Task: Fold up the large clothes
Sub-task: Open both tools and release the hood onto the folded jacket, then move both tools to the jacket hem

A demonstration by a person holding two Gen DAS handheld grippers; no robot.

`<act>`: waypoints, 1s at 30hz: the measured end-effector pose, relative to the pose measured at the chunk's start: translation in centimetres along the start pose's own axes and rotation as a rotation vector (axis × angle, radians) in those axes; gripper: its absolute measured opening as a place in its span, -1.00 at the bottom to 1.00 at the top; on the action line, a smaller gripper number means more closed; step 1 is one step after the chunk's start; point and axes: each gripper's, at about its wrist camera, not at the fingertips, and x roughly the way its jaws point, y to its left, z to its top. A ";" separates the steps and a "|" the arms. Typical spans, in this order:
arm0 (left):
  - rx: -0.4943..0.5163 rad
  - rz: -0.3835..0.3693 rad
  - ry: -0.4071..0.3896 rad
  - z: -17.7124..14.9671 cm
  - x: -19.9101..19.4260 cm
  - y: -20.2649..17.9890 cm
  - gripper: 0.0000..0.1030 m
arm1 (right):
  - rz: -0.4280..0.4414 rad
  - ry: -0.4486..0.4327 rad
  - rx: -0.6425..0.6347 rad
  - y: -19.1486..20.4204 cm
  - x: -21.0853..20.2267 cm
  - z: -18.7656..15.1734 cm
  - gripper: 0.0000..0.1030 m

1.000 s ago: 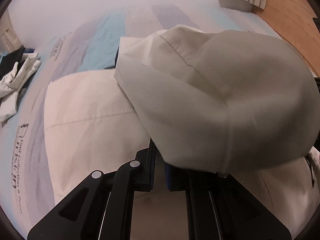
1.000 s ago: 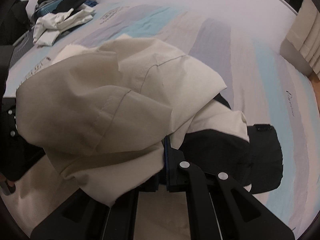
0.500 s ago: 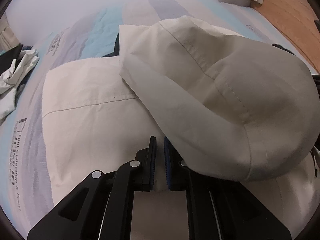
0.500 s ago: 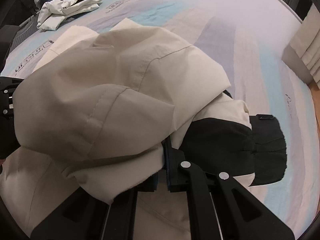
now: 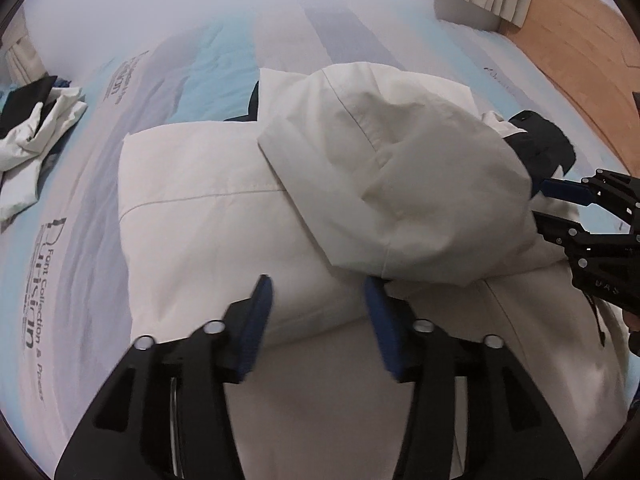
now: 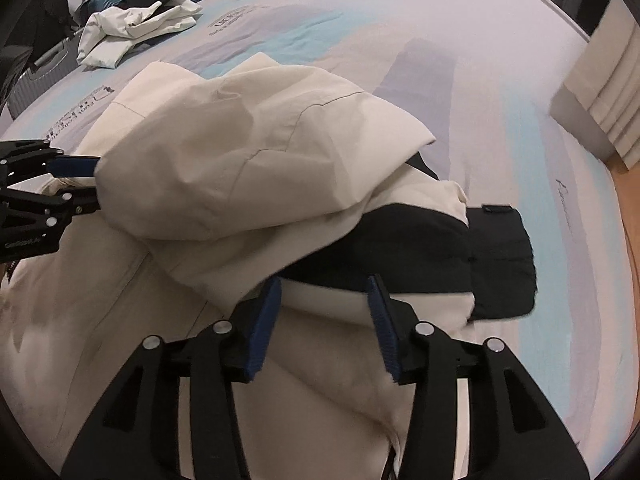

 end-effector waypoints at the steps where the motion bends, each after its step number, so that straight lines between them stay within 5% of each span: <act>1: -0.006 -0.007 0.001 -0.2 -0.3 0.1 0.11 | 0.001 0.001 0.007 0.0 -0.2 -0.1 -0.08; 10: -0.057 -0.015 0.002 -2.4 -3.3 1.4 0.67 | -0.036 -0.006 0.089 -0.1 -3.2 -1.6 0.32; 18: -0.084 0.007 0.001 -5.5 -6.0 2.1 0.82 | -0.043 -0.028 0.139 0.5 -6.1 -3.9 0.64; 30: -0.188 0.107 0.022 -13.9 -12.9 1.4 0.88 | 0.012 -0.047 0.119 1.7 -11.3 -9.9 0.84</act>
